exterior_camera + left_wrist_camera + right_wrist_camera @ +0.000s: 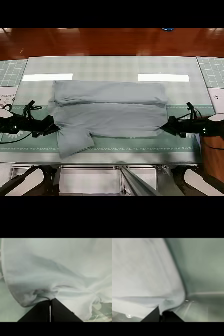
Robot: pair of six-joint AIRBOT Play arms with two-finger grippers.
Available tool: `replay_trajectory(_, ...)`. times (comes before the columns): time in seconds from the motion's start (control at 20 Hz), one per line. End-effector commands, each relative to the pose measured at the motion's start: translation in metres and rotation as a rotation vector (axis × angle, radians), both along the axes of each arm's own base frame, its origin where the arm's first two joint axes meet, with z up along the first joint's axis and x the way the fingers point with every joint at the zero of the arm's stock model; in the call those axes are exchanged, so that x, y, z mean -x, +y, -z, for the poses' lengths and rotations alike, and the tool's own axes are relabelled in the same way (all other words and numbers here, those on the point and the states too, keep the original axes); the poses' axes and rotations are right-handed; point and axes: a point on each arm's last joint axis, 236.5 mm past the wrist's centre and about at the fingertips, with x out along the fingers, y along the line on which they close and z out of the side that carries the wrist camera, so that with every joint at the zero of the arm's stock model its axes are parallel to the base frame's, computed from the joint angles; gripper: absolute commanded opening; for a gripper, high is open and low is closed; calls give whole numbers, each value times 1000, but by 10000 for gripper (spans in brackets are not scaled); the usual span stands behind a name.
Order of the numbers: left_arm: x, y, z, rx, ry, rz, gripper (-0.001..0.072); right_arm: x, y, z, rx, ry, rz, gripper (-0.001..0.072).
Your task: Fold the shirts.
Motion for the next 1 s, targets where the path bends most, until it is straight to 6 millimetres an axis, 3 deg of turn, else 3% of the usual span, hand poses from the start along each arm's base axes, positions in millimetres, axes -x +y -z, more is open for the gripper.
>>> replay_trajectory(0.0,-23,10,-15,-28,-68,4,17,-31,1,-36,-12,-108,-64,20)
replay_trajectory(0.2,-102,25,-69,-47,-297,-72,17,-83,-16,-67,25,-218,-61,20)
replay_trajectory(0.3,-134,21,-83,-18,-333,-57,17,-99,-18,-69,5,-232,-85,20)
replay_trajectory(0.45,-177,8,-84,0,-338,-3,17,-131,-23,-70,-28,-252,-44,20)
replay_trajectory(0.7,-243,-7,-69,20,-328,9,17,-179,-35,-72,-56,-293,-16,20)
replay_trajectory(0.85,-268,-4,-63,28,-322,-19,17,-195,-39,-68,-67,-296,-7,20)
replay_trajectory(0.95,-273,-4,-55,36,-304,-15,17,-206,-40,-64,-87,-304,22,20)
